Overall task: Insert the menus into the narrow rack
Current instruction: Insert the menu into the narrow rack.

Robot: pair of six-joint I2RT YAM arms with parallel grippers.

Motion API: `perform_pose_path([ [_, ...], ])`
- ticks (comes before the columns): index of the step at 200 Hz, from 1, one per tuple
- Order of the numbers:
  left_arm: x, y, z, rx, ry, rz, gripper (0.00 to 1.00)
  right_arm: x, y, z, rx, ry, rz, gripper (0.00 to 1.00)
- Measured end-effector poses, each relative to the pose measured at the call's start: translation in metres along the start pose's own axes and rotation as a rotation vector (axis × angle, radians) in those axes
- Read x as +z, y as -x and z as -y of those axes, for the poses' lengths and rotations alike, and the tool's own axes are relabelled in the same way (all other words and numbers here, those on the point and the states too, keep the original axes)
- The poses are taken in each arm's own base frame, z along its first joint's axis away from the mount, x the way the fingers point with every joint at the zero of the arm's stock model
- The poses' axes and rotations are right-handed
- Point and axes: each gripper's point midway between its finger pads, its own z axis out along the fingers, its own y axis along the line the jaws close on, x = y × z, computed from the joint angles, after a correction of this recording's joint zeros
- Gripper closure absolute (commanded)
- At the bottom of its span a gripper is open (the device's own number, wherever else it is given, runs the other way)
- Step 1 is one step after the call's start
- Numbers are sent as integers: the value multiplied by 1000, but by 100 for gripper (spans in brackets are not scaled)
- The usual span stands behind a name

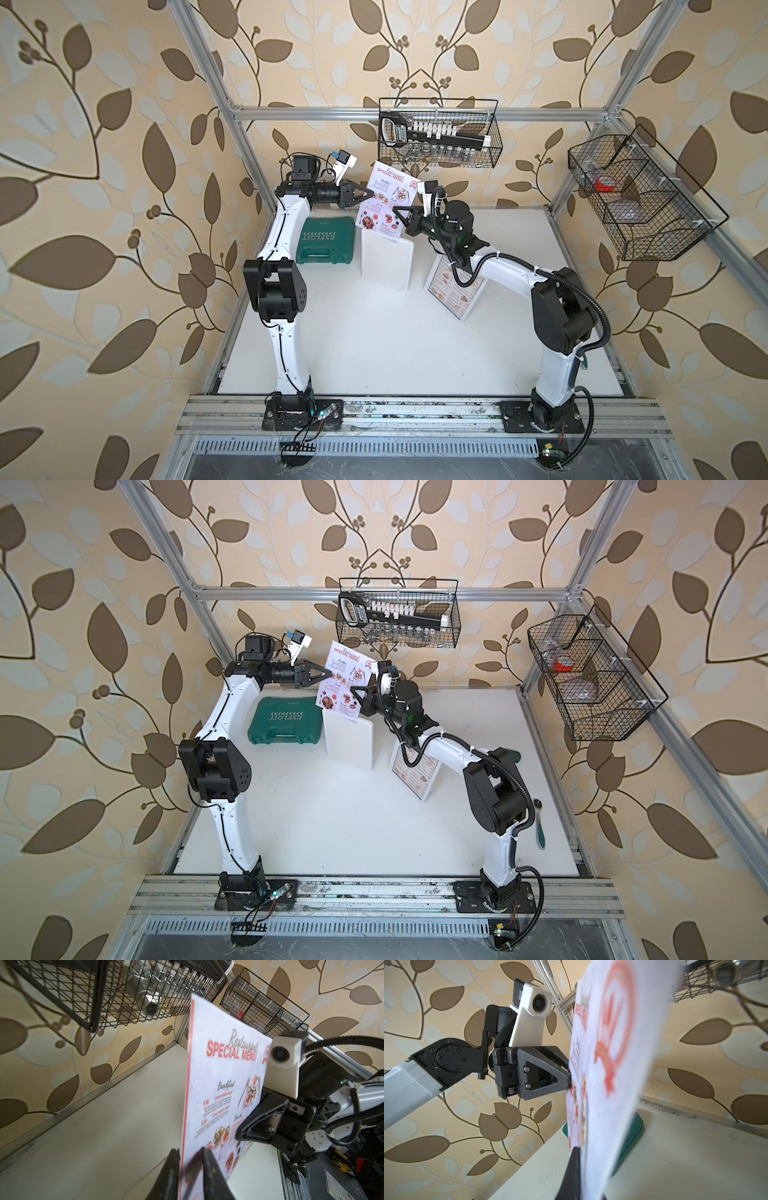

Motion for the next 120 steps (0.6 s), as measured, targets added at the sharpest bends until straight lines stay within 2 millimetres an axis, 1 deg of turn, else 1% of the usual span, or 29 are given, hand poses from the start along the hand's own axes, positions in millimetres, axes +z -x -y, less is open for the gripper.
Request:
perform_pose_path([
  [25, 0, 0, 0, 0, 0, 0, 75, -4, -8, 6, 5, -10, -18, 100],
  [48, 0, 0, 0, 0, 0, 0, 75, -8, -11, 8, 4, -12, -25, 100],
  [120, 0, 0, 0, 2, 0, 1, 75, -23, 7, 5, -25, 20, -4, 100],
])
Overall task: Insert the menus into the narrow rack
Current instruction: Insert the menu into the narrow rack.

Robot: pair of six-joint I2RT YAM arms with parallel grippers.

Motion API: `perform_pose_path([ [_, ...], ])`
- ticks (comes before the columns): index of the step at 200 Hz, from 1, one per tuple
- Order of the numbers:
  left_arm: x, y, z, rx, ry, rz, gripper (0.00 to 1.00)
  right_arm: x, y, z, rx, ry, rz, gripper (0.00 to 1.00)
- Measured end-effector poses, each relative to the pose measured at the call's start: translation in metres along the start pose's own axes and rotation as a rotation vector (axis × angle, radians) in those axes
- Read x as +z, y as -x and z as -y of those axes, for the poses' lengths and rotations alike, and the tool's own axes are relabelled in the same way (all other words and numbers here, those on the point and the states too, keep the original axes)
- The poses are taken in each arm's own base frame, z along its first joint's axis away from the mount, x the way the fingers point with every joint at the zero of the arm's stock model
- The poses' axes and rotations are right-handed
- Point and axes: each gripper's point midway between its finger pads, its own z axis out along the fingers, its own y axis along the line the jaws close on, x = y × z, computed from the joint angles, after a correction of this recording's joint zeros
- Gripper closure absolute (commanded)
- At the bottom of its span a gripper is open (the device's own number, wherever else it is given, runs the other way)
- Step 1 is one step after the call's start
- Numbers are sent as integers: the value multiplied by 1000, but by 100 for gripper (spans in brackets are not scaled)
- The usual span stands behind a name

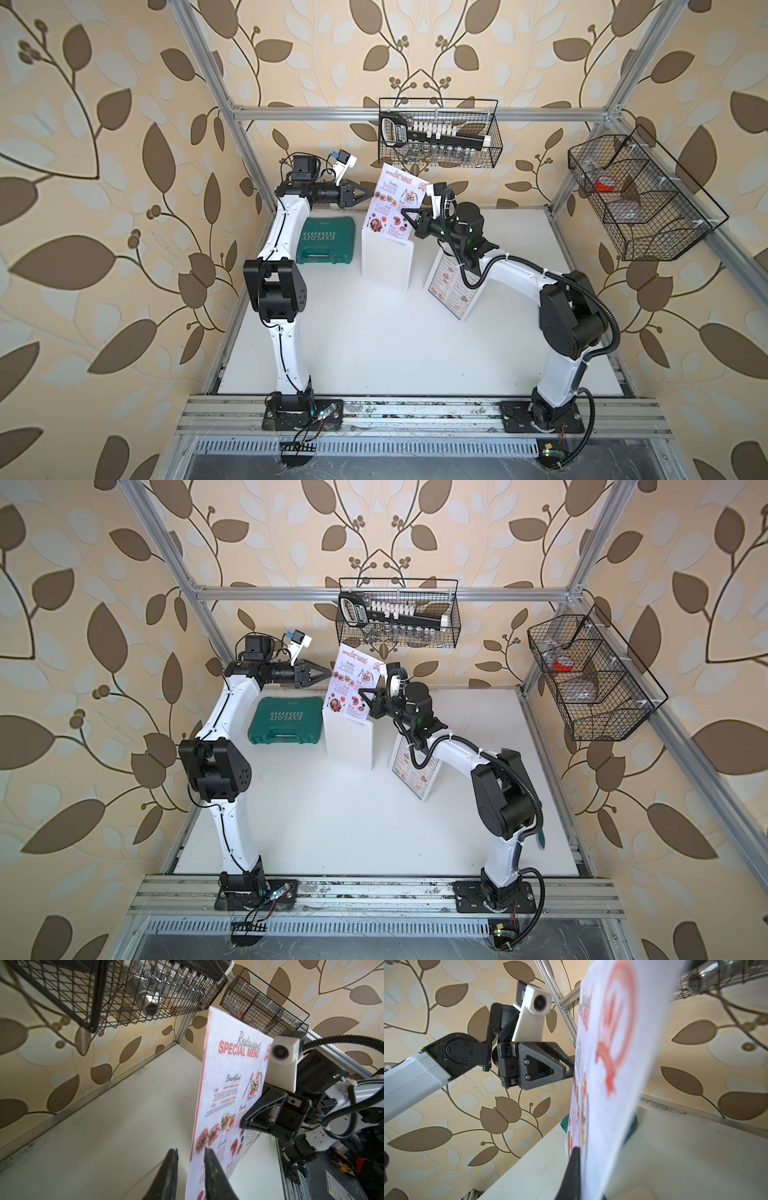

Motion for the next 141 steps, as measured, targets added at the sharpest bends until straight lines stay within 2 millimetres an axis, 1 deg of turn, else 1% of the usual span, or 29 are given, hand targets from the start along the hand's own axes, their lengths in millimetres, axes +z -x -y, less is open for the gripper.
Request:
perform_pose_path([
  [16, 0, 1, 0, 5, 0, 2, 75, -1, 0, 0, -9, 9, -6, 100],
  [56, 0, 1, 0, 9, 0, 3, 75, -2, -8, -4, -18, 36, -44, 100],
  [109, 0, 0, -1, 6, 0, 2, 75, -2, -13, -6, -27, 54, -65, 100],
  [141, 1, -1, -1, 4, 0, 1, 75, -2, -20, -6, -33, 58, -96, 100],
])
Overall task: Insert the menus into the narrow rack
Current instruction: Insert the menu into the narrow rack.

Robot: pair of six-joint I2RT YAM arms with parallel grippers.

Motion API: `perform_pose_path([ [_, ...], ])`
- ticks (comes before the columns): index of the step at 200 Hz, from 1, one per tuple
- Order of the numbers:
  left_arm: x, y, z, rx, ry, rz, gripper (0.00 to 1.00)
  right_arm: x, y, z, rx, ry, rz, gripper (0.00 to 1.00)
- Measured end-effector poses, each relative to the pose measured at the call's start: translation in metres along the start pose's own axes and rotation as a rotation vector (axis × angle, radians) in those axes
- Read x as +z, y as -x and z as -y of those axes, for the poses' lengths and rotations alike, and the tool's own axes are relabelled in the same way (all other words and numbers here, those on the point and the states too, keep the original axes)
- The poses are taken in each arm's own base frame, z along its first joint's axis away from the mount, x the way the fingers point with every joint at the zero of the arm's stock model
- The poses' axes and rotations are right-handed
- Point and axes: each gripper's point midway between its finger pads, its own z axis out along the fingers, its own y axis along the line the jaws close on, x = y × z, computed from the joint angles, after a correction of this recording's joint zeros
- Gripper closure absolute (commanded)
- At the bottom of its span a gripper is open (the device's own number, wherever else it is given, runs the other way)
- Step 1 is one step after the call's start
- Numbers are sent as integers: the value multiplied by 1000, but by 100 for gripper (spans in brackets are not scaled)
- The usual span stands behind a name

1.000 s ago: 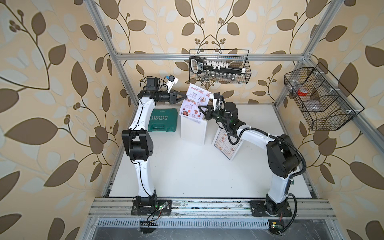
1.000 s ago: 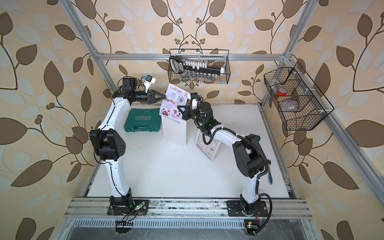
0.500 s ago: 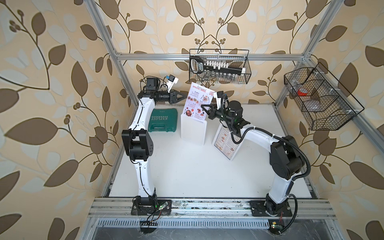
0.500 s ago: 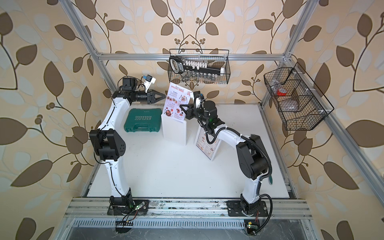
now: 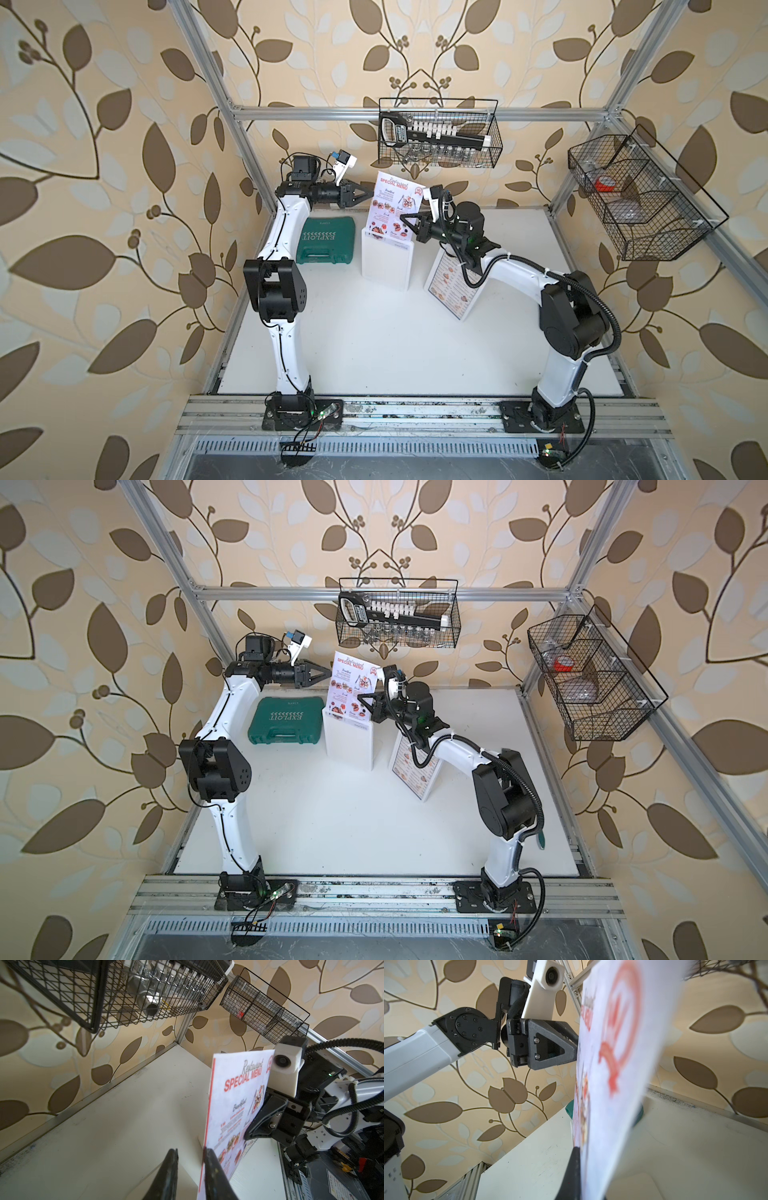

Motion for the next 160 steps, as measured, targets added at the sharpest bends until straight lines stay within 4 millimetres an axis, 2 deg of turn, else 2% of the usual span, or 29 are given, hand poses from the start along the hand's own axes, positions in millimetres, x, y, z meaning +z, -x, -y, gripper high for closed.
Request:
perform_pose_path([
  [55, 0, -2, -1, -5, 0, -2, 75, 0, -7, -2, -14, 11, -29, 100],
  [119, 1, -3, -3, -14, 2, 4, 73, 2, -26, -7, -25, 18, -78, 100],
  [160, 0, 2, 0, -15, 4, 12, 71, -6, -30, -12, -34, 14, -89, 99],
])
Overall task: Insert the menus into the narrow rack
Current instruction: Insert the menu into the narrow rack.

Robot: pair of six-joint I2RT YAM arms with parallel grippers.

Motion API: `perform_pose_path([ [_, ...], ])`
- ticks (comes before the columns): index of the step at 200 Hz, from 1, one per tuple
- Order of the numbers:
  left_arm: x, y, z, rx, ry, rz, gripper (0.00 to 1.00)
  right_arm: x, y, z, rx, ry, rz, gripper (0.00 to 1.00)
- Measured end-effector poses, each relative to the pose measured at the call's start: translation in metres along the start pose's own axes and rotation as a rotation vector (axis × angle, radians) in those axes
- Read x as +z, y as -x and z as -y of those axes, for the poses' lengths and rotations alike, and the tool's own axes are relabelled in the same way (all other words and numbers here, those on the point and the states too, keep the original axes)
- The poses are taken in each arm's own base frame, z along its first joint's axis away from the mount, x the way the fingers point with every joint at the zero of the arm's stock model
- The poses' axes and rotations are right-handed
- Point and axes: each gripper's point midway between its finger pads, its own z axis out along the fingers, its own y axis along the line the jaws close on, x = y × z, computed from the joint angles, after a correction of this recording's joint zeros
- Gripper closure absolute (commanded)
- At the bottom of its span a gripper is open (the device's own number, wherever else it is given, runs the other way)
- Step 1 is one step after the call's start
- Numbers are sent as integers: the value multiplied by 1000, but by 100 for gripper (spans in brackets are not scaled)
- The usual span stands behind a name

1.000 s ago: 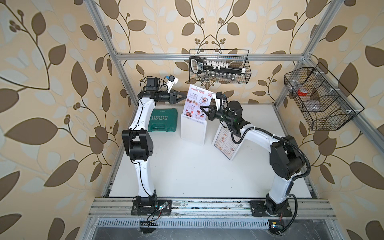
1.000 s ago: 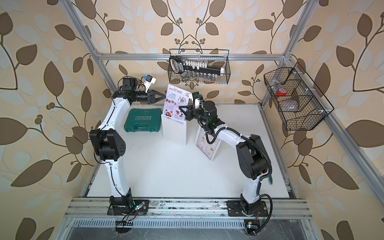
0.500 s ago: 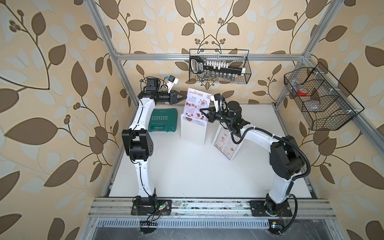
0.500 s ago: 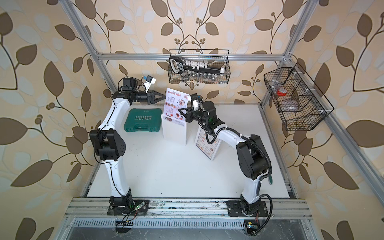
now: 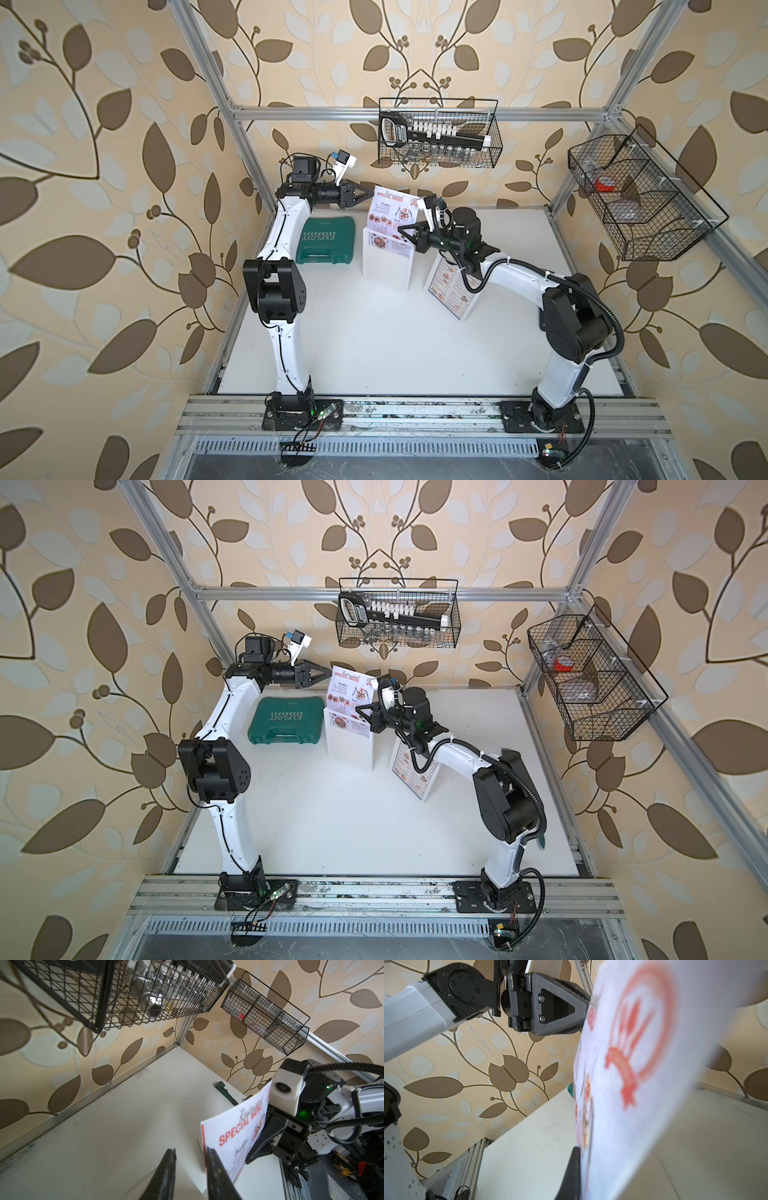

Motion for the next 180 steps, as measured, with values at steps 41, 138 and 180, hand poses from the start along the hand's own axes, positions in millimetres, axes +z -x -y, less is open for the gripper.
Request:
perform_pose_path([
  [41, -2, 4, 3, 11, 2, 7, 71, -1, 2, -6, -15, 9, 3, 91],
  [138, -2, 5, 6, 15, 1, 9, 70, -2, 1, -2, -19, -19, 0, 71],
  [180, -2, 4, 6, 14, -1, 9, 70, -2, 3, 2, -18, -36, 6, 69],
])
